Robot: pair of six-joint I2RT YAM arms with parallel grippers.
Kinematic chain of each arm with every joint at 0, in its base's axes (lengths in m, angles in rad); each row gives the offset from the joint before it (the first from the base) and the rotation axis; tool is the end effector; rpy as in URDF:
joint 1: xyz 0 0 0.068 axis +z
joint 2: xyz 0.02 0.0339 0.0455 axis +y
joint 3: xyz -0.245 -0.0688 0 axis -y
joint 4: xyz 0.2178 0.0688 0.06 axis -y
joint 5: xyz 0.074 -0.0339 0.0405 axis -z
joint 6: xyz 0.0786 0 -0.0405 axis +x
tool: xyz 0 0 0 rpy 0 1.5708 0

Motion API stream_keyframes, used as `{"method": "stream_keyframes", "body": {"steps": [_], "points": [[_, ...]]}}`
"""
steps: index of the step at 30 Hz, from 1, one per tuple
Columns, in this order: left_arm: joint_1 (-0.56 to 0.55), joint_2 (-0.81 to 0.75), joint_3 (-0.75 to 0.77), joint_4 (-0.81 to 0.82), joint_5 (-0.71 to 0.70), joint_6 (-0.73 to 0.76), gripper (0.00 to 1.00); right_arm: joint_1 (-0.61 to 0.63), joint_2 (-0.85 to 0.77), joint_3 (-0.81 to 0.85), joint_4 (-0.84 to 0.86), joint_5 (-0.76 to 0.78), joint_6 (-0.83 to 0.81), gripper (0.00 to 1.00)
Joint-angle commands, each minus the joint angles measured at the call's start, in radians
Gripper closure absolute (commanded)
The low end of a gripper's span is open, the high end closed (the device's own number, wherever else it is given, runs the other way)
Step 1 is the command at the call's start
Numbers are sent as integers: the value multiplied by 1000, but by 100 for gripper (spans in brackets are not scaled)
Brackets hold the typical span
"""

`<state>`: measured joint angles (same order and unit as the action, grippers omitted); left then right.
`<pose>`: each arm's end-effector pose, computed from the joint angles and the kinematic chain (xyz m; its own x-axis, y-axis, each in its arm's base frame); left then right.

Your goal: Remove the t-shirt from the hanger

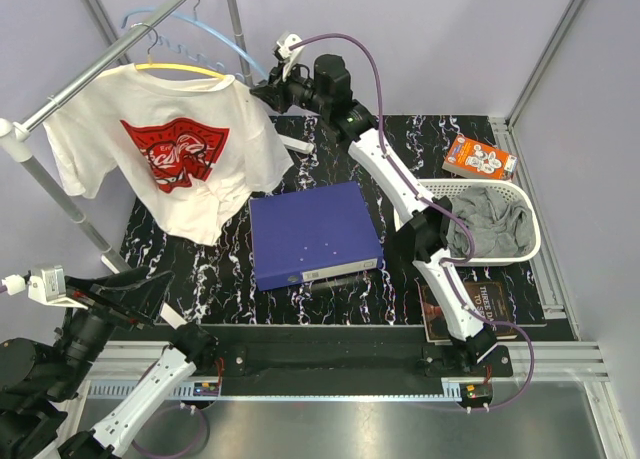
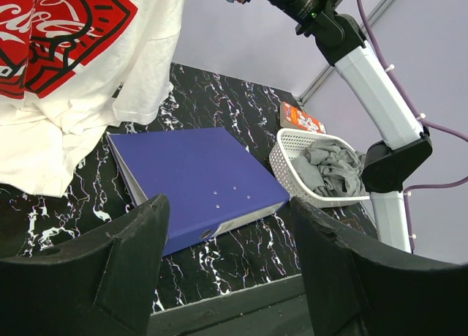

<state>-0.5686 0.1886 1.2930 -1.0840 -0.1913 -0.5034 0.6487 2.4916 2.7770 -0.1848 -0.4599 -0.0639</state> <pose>-0.0132 0.0261 0.3840 -0.1627 -0.4581 -0.8739 0.3310 0.8090 -0.4857 0.4179 0.3606 0.3952 0.1369 0.0320 -0.9901 -0.8864 0.4502 -0.1080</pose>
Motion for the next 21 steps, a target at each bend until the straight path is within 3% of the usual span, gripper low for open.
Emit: {"method": "stream_keyframes", "body": {"steps": [1,16,19,21], "points": [[-4,5,2,15,13,2,29,-24,18,44,84,15,4,100],[-4,14,-3,15,7,0,29,-46,61,49,162,79,-22,100],[-4,17,-4,13,7,-1,29,-47,47,36,160,104,-28,94],[-4,23,-4,13,9,-1,29,-49,29,18,162,142,-30,76]]}}
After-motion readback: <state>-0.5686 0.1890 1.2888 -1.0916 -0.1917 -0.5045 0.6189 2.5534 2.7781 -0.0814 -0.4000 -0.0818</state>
